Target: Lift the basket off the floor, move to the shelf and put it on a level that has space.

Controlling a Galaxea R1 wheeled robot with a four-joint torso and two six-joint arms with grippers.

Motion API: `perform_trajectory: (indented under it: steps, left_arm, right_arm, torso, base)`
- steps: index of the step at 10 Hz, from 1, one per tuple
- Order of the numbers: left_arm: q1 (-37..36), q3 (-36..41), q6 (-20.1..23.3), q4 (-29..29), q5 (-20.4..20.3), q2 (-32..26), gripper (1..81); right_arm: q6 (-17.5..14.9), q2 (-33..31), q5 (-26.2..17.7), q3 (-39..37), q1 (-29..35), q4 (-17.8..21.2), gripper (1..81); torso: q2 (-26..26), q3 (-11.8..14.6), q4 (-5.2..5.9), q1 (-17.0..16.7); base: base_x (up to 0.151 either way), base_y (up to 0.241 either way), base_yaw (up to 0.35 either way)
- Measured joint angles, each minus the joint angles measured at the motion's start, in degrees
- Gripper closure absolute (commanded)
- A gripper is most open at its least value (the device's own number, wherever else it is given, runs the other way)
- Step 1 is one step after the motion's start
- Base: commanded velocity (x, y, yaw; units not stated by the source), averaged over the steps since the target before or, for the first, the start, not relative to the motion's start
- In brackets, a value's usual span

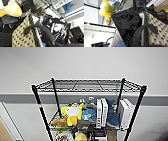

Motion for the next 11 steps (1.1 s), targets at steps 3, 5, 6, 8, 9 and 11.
perform_trajectory:
  steps: [3, 5, 6, 8, 9, 11]
  left_arm:
    - [-3.3, 5.6, -0.2, 0.0, -1.0, -2.4, 81.1]
    - [-4.8, 8.4, -0.4, 0.0, -1.5, -3.5, 81.1]
    - [-4.9, 9.7, -0.4, 0.0, -1.5, -4.2, 81.1]
    - [-6.4, 12.7, -0.5, 0.0, -1.3, -6.4, 81.1]
    - [-7.6, 13.6, -0.6, 0.0, -1.2, -7.5, 81.1]
    - [-10.1, 15.9, -0.9, 0.0, -1.3, -9.4, 81.1]
  right_arm:
    - [0.0, -4.4, 1.1, 5.5, 2.8, -0.1, 81.1]
    - [0.0, -6.6, 1.3, 8.2, 4.2, -0.1, 81.1]
    - [0.0, -7.8, 1.2, 9.7, 4.7, -0.1, 81.1]
    - [0.1, -8.8, 1.1, 12.1, 5.9, -0.1, 81.1]
    - [0.2, -9.2, 1.1, 13.2, 7.1, -0.1, 81.1]
    - [0.3, -10.4, 1.0, 15.1, 9.6, -0.1, 81.1]
  torso:
    - [0.0, 0.0, 0.0, 0.0]
    - [0.0, 0.0, 0.0, 0.0]
    - [0.0, 0.0, 0.0, 0.0]
    - [0.0, 0.0, 0.0, 0.0]
    - [0.0, 0.0, 0.0, 0.0]
    - [0.0, 0.0, 0.0, 0.0]
  base:
    - [0.0, 0.0, 0.0]
    - [0.0, 0.0, 0.0]
    - [0.0, 0.0, 0.0]
    - [0.0, 0.0, 0.0]
    - [0.0, 0.0, 0.0]
    - [0.0, 0.0, 0.0]
